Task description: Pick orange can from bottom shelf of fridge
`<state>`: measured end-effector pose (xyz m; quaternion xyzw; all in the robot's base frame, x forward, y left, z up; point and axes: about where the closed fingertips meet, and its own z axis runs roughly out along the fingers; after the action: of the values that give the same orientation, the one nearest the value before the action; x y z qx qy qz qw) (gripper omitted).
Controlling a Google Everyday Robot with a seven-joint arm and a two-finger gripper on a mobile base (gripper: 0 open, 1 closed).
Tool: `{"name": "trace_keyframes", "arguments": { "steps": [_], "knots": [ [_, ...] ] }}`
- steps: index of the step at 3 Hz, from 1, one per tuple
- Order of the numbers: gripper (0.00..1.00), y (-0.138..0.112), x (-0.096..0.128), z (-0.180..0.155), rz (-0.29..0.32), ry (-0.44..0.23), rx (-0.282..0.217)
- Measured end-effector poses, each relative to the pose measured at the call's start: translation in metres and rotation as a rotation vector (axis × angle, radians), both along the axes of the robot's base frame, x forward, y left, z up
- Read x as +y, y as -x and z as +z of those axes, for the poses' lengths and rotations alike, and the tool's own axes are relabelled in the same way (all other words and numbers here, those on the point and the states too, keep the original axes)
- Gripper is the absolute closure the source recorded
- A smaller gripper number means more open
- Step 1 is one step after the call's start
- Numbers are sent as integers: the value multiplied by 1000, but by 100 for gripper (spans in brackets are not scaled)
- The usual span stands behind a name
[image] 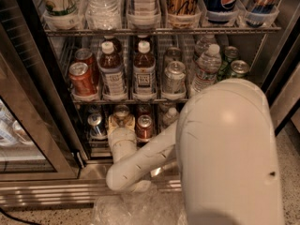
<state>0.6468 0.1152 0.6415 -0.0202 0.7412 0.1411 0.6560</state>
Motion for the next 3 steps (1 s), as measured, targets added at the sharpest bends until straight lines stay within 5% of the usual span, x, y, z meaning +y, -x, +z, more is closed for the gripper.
{"name": "trace_keyframes", "arguments": {
  "steps": [1, 3],
  "knots": [
    [100, 11, 6, 29, 122, -69, 9],
    [100, 60, 23, 40, 391, -201, 127]
  ]
}}
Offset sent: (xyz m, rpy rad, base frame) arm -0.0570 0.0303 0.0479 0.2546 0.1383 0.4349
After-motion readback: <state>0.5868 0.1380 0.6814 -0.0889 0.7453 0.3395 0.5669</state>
